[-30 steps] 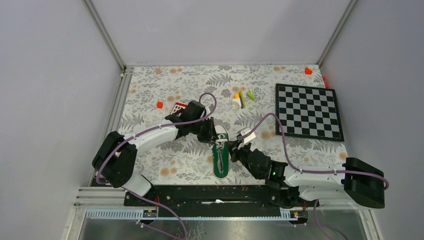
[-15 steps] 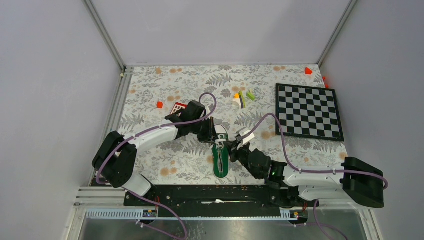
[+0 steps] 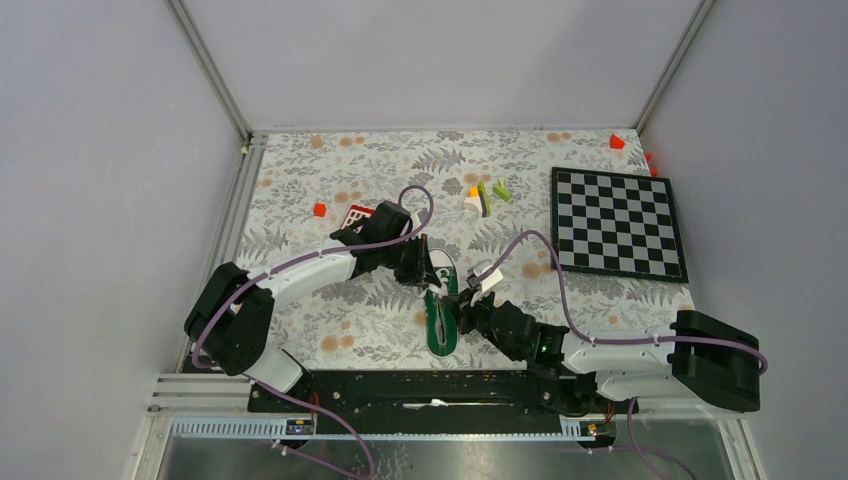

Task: Tie the shoes
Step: Cross the shoelace with the shoelace.

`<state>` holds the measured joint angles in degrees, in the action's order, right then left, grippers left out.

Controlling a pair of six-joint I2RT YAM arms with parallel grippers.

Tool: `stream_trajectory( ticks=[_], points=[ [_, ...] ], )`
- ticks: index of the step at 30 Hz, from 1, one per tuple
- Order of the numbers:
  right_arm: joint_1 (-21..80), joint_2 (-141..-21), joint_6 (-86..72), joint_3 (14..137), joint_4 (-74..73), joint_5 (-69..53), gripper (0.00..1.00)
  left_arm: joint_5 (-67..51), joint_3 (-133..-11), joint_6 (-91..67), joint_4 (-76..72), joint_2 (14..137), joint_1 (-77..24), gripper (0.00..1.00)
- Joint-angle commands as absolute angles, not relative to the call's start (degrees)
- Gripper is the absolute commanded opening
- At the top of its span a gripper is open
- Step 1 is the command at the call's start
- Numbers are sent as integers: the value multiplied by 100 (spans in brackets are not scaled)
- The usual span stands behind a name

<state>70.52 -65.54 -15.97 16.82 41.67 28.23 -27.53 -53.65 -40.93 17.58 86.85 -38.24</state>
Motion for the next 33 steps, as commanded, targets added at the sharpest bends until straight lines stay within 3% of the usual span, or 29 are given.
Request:
stream_trajectory(
  ticks=[1,15,33],
  points=[
    [7093,-6652,-1792,1669,4359,2695,0,-2847,-5529,-4012,1650,8615,-3832,0],
    [7119,-6842,-2073,1468,4502,2692,0,-2873,-5484,-4025,1579,8634,-3830,0],
    [7105,-7114,-1501,1634,4807,3568,0,-2911,-5475,-3973,1643,8611,-3832,0]
  ],
)
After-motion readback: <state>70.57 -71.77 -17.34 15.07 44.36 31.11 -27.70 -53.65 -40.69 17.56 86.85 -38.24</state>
